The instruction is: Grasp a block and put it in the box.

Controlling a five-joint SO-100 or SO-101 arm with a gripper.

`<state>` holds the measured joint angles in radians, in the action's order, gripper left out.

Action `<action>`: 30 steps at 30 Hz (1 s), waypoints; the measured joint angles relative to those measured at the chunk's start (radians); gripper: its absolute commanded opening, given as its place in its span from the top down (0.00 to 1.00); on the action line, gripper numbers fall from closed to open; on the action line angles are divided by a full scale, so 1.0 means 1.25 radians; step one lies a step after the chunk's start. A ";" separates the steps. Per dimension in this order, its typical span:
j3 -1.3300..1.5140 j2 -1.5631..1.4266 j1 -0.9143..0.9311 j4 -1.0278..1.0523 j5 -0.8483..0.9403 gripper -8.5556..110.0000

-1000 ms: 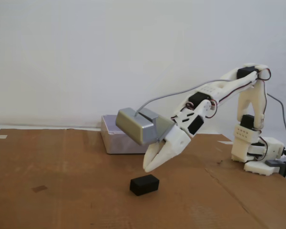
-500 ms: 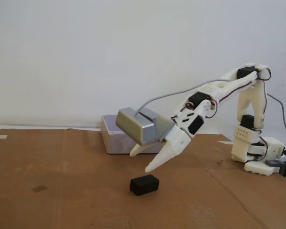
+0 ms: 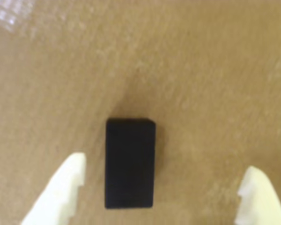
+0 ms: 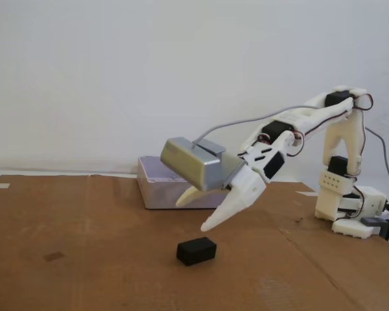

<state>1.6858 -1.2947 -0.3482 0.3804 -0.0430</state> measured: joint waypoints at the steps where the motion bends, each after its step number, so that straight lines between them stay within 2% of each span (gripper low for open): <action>1: -0.012 0.000 0.000 0.026 -0.002 0.59; 8: -0.088 0.001 -0.009 0.161 -0.002 0.59; 30: -0.086 0.001 -0.018 0.163 -0.002 0.59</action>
<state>1.5785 -1.2931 -0.3712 0.5844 -0.0460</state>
